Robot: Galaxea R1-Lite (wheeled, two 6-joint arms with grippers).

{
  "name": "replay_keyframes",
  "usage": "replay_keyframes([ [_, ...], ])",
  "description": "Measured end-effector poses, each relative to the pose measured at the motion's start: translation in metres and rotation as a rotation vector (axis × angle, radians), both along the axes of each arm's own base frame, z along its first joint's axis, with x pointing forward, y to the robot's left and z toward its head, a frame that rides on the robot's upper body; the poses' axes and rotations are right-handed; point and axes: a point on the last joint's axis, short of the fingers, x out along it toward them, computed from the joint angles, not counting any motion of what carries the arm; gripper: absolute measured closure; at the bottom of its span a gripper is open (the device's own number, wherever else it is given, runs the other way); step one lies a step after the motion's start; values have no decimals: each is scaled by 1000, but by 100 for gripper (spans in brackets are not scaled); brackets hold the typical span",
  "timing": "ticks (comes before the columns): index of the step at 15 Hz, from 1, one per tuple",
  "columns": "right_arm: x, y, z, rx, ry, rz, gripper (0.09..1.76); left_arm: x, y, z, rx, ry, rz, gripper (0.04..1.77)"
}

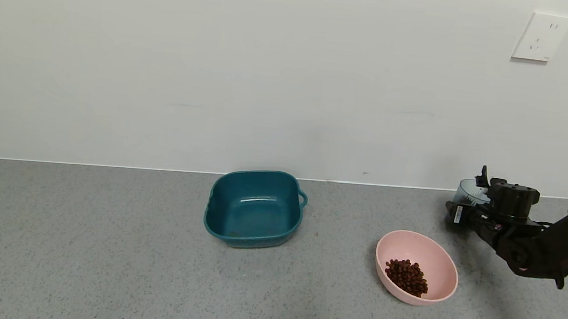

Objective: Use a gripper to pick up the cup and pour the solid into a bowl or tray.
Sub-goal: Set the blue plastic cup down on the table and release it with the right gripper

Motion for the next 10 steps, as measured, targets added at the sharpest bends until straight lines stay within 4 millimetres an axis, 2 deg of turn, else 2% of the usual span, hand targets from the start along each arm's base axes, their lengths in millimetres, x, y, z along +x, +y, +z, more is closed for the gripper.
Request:
replay_keyframes([
  [10, 3, -1, -6, 1, 8, -2, 50, 0, 0, 0, 0, 0, 0, 6],
])
